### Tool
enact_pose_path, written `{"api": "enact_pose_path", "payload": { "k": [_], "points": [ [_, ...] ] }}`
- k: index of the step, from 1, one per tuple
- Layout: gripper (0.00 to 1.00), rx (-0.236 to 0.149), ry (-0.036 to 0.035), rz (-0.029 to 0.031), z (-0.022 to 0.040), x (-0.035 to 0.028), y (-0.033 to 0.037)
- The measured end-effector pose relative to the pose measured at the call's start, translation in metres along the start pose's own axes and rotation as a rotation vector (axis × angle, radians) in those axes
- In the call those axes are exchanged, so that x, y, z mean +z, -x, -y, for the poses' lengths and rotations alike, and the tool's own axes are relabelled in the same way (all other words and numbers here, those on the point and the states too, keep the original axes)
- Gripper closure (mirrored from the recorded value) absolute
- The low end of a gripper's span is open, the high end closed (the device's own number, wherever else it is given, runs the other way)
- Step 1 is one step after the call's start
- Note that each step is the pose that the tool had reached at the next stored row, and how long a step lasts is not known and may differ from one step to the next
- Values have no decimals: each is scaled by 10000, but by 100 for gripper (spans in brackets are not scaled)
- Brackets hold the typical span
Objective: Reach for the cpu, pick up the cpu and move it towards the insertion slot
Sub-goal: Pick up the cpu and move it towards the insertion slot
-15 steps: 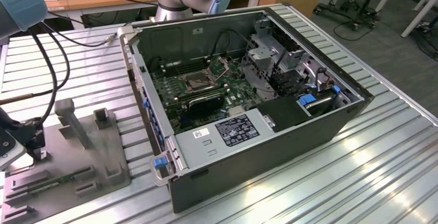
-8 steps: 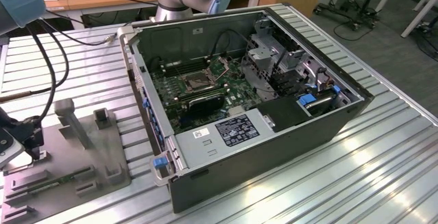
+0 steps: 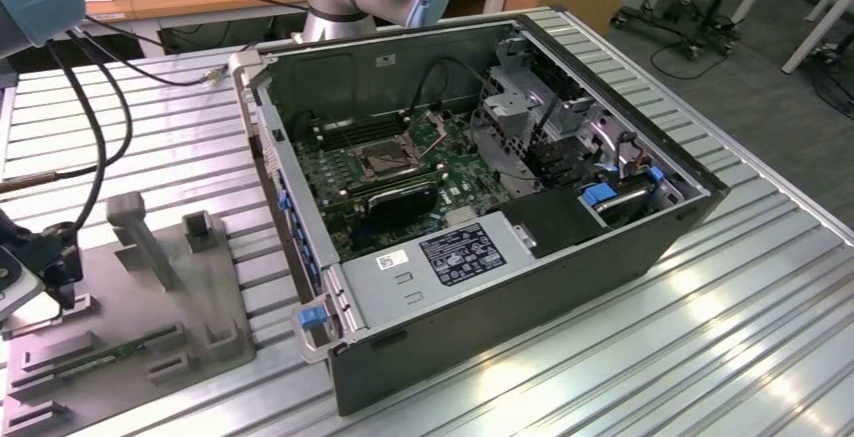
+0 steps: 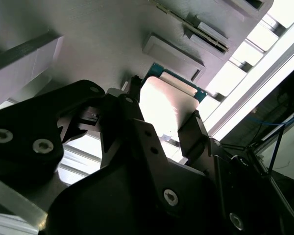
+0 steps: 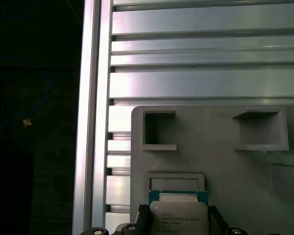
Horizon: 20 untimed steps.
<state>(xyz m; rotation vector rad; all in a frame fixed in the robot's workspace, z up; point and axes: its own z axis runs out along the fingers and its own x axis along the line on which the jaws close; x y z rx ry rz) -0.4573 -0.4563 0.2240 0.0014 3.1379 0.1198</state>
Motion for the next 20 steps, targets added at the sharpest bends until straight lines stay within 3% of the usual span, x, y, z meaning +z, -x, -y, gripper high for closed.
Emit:
{"api": "enact_pose_path", "payload": {
  "k": [20],
  "points": [
    [45, 1, -1, -1, -10, -131, 0]
  ]
}}
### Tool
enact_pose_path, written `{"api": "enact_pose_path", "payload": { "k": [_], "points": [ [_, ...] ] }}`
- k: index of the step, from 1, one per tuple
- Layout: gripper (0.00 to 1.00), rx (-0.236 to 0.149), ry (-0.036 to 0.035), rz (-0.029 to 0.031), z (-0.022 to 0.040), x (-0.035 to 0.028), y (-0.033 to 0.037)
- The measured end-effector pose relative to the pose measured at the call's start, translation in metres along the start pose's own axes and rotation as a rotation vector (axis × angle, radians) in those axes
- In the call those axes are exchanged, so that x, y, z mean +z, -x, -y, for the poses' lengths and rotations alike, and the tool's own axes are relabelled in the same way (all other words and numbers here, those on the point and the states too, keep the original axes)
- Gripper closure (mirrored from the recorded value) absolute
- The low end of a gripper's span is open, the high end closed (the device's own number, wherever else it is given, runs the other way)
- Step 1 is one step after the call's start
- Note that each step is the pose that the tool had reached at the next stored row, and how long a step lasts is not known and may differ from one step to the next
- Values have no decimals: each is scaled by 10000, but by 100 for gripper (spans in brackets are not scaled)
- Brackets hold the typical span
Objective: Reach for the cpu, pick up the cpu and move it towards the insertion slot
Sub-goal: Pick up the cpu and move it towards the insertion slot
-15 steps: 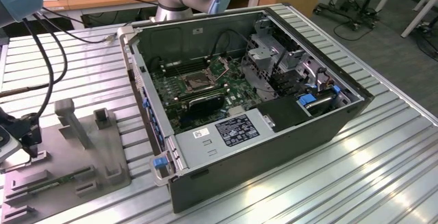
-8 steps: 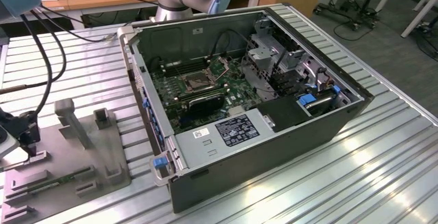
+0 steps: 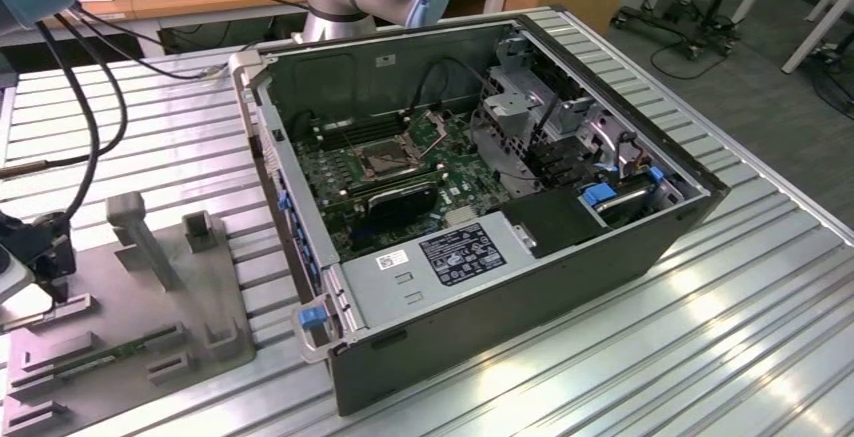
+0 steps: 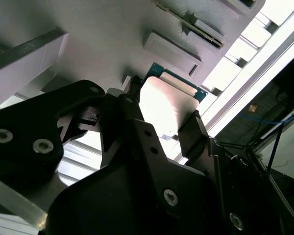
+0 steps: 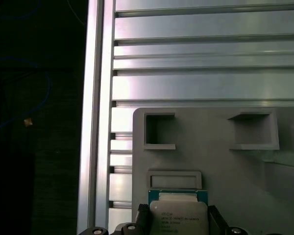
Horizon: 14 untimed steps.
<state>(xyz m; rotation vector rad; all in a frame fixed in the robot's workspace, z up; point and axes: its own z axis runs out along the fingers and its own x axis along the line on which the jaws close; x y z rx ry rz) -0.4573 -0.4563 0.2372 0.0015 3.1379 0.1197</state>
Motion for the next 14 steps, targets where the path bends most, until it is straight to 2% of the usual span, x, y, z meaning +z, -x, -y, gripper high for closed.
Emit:
{"api": "enact_pose_path", "payload": {
  "k": [14],
  "points": [
    [45, 0, 1, 1, -5, -72, 0]
  ]
}}
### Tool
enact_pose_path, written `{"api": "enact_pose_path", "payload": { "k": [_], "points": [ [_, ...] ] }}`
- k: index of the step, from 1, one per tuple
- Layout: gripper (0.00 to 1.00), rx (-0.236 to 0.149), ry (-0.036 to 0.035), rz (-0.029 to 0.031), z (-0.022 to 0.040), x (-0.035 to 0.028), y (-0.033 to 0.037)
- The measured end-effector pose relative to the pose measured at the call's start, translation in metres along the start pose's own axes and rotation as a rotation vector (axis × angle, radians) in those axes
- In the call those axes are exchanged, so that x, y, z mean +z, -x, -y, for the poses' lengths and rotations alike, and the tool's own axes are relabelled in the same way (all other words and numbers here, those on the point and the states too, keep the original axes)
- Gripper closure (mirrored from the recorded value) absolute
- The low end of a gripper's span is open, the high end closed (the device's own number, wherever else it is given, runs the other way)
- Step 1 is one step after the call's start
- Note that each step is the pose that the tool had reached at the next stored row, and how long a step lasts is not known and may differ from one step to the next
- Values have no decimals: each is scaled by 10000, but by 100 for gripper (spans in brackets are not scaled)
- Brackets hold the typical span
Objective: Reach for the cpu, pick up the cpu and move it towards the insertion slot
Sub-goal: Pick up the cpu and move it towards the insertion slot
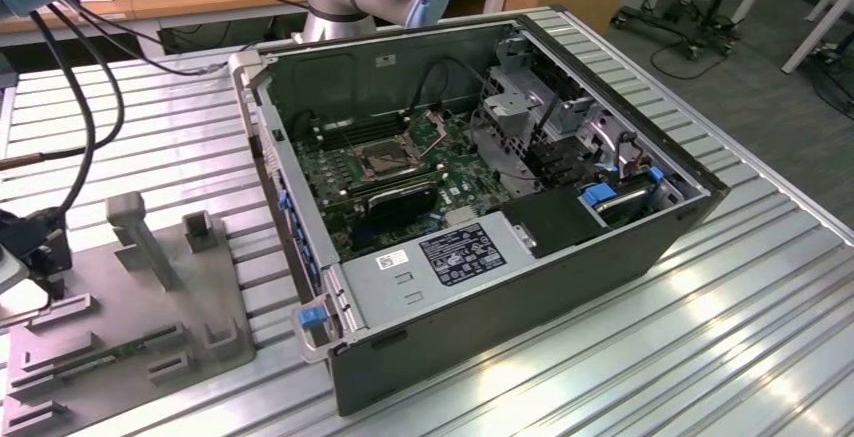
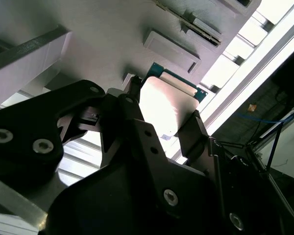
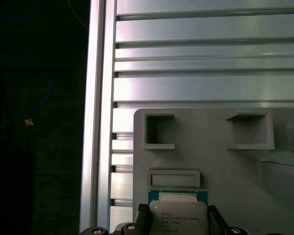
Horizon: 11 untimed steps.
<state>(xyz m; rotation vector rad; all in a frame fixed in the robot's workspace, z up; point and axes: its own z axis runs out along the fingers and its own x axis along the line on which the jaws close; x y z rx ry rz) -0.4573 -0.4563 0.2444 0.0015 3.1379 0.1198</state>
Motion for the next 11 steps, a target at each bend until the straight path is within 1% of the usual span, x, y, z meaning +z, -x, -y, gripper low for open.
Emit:
{"api": "enact_pose_path", "payload": {
  "k": [11],
  "points": [
    [45, 0, 0, -1, -4, -57, 0]
  ]
}}
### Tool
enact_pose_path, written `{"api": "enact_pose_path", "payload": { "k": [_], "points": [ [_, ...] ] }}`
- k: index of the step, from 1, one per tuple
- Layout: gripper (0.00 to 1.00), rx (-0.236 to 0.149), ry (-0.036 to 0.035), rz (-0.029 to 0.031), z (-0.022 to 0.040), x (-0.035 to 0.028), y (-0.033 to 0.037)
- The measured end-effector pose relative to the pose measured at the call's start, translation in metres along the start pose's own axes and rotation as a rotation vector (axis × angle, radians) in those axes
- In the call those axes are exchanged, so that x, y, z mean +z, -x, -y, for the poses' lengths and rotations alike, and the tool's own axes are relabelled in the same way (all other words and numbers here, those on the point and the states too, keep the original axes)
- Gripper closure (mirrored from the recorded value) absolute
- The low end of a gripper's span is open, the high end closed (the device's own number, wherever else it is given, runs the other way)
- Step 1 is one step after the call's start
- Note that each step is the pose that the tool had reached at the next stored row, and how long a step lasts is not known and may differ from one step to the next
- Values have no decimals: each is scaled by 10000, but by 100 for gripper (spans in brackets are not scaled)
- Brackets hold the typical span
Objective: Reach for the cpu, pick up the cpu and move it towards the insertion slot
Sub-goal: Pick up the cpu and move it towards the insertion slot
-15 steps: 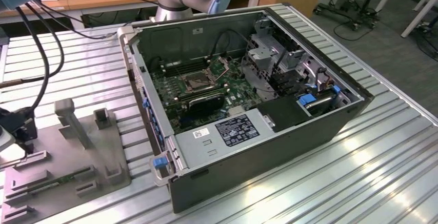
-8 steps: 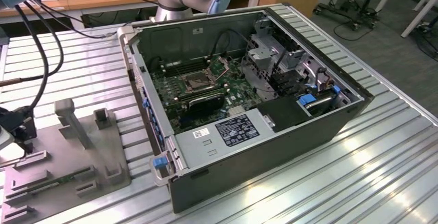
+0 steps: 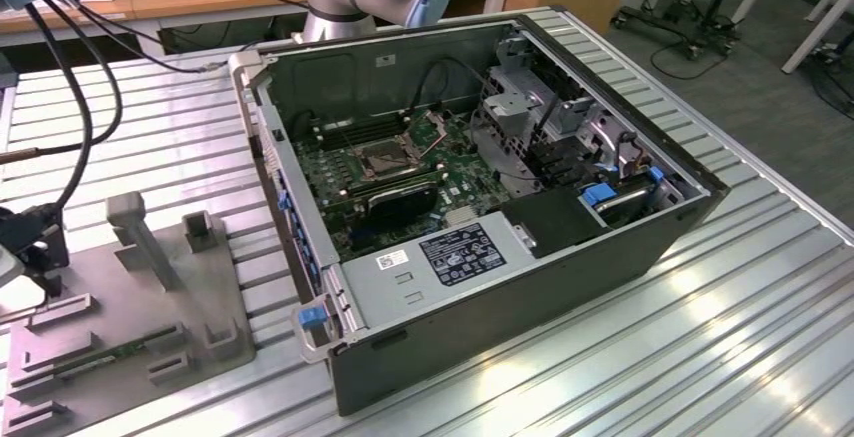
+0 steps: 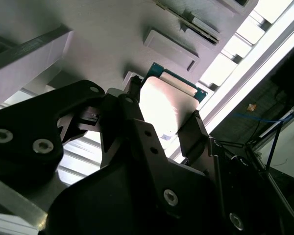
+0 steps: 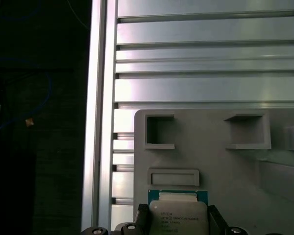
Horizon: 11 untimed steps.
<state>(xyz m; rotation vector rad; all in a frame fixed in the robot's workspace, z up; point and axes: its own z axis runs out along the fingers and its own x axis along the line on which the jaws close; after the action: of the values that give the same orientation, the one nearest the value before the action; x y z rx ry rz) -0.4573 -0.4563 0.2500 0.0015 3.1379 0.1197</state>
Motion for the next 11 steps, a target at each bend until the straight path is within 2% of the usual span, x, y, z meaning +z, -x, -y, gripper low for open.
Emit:
{"api": "enact_pose_path", "payload": {
  "k": [11],
  "points": [
    [45, 0, 0, 0, -4, -48, 0]
  ]
}}
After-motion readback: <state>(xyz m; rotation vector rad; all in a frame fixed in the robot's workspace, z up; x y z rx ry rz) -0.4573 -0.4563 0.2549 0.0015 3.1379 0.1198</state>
